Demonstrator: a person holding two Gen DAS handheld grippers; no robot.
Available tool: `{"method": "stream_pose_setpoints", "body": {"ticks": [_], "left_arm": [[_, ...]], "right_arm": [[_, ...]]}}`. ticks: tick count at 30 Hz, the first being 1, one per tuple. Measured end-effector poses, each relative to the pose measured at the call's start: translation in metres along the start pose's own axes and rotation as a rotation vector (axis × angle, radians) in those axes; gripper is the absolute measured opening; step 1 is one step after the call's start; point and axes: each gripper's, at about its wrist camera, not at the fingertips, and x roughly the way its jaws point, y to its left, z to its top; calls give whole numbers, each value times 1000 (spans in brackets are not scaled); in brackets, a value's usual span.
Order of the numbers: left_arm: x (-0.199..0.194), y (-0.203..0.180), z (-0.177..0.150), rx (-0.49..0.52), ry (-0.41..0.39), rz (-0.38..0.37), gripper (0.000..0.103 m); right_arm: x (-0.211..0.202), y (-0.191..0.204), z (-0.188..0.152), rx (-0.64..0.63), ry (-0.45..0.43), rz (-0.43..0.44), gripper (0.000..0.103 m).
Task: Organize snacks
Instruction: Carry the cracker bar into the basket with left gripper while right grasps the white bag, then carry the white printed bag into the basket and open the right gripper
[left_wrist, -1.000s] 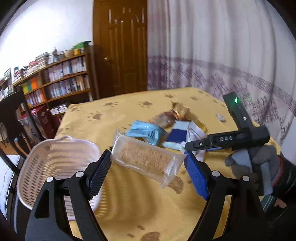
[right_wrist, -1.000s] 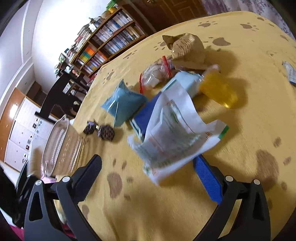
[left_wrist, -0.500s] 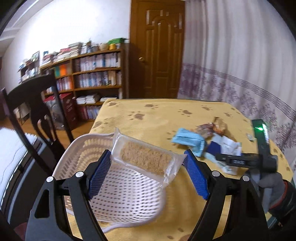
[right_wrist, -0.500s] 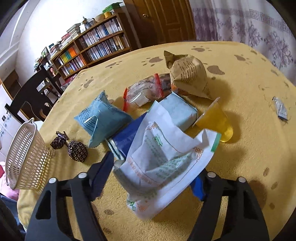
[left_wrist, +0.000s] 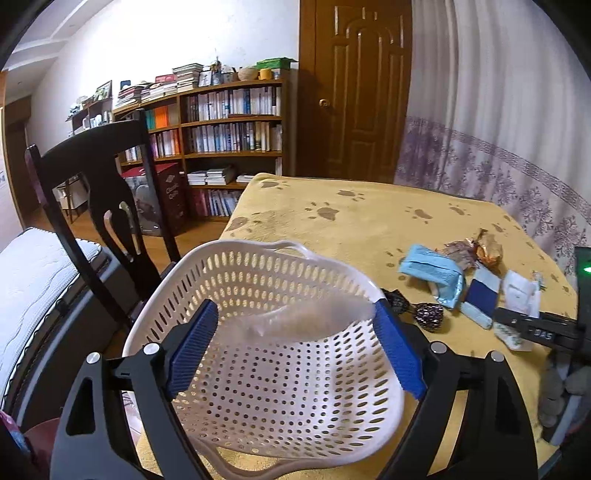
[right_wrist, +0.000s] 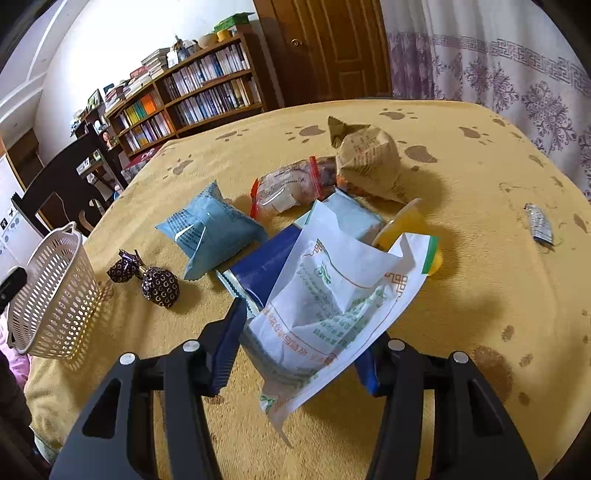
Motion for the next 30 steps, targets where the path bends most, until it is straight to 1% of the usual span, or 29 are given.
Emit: {"method": "stream_pose_setpoints", "body": {"ticks": [2, 5, 10, 14, 20, 26, 30], "left_arm": [[1, 0, 0, 4, -2, 16, 87], [0, -1, 1, 9, -10, 39, 94], [-4, -1, 3, 23, -30, 94, 95], [-9, 1, 5, 24, -50, 141, 95], [-21, 6, 9, 18, -92, 205, 95], [-30, 11, 12, -9, -119, 221, 96], [-37, 18, 13, -19, -139, 257, 96]], "right_arm": [[-5, -3, 0, 13, -7, 5, 53], [-10, -6, -1, 31, -15, 10, 53], [-18, -7, 1, 45, -30, 19, 53], [-25, 3, 2, 33, -47, 34, 53], [-37, 30, 3, -21, -72, 67, 53], [-47, 66, 7, -88, -104, 104, 53], [-52, 99, 10, -149, -115, 142, 53]]}}
